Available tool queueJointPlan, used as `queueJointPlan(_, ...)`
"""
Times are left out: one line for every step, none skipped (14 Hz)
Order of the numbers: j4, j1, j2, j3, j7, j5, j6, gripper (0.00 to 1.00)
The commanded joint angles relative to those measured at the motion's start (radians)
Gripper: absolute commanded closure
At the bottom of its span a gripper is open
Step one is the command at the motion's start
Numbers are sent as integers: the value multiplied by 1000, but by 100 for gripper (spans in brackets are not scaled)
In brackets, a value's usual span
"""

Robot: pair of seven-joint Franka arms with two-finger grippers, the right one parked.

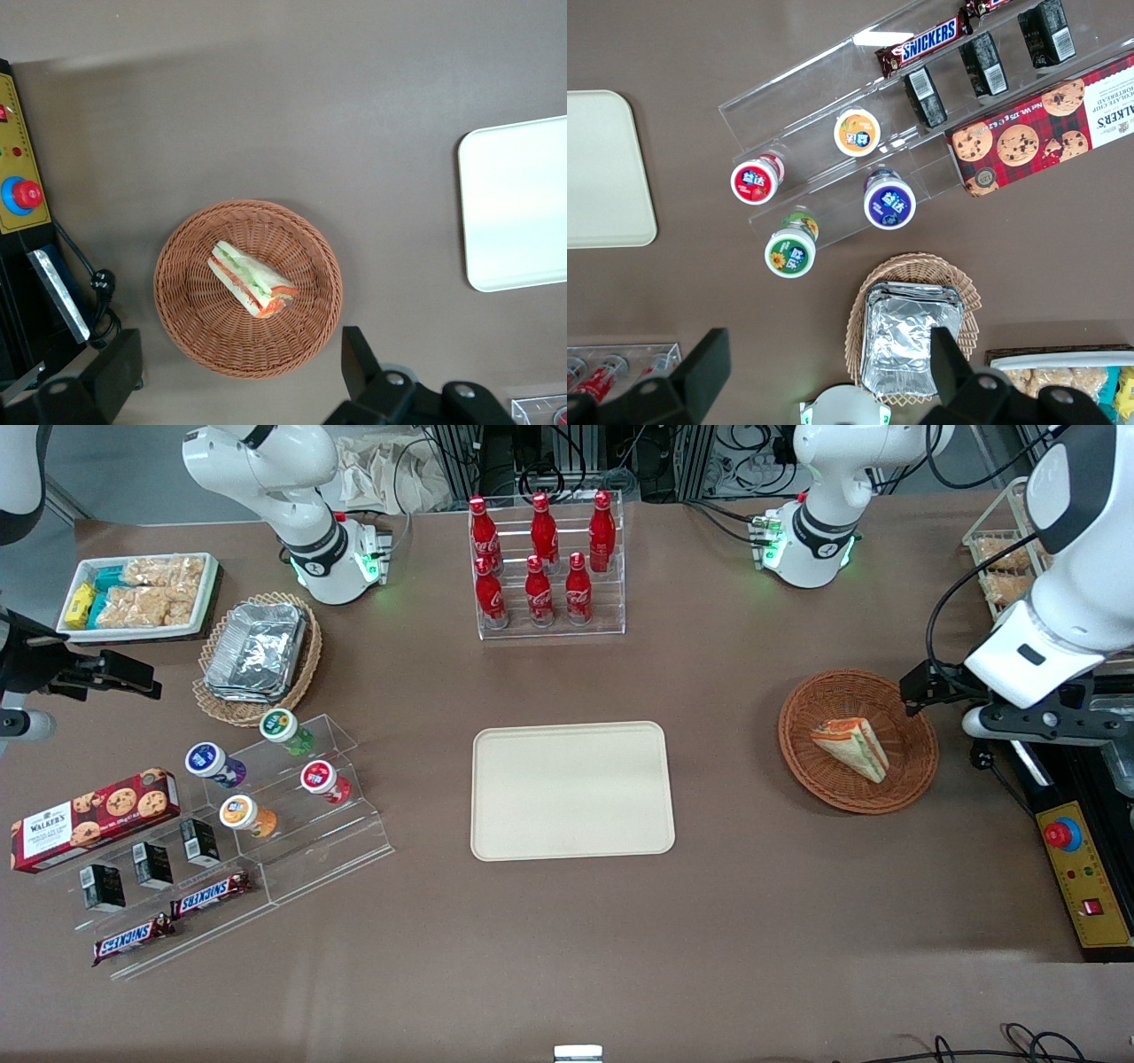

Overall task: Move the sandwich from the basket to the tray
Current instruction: 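Move the left gripper down over the wrapped sandwich in the wicker basket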

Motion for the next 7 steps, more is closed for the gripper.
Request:
queueJointPlan(36,13,26,10,14,-8,-31,0)
queueJointPlan(44,15,26,10,14,-13,-32,0)
queueJointPlan(44,18,24,10,12,-13,-37,0)
queueJointPlan(36,19,26,10,-3,-8,-41,0)
queueJointPlan(13,21,26,11,-39,-7,-60,0)
queueJointPlan(-25,24,14,24,-123,-14,-51,0)
queueJointPlan(-42,32,4,33,-221,-13,-32,0)
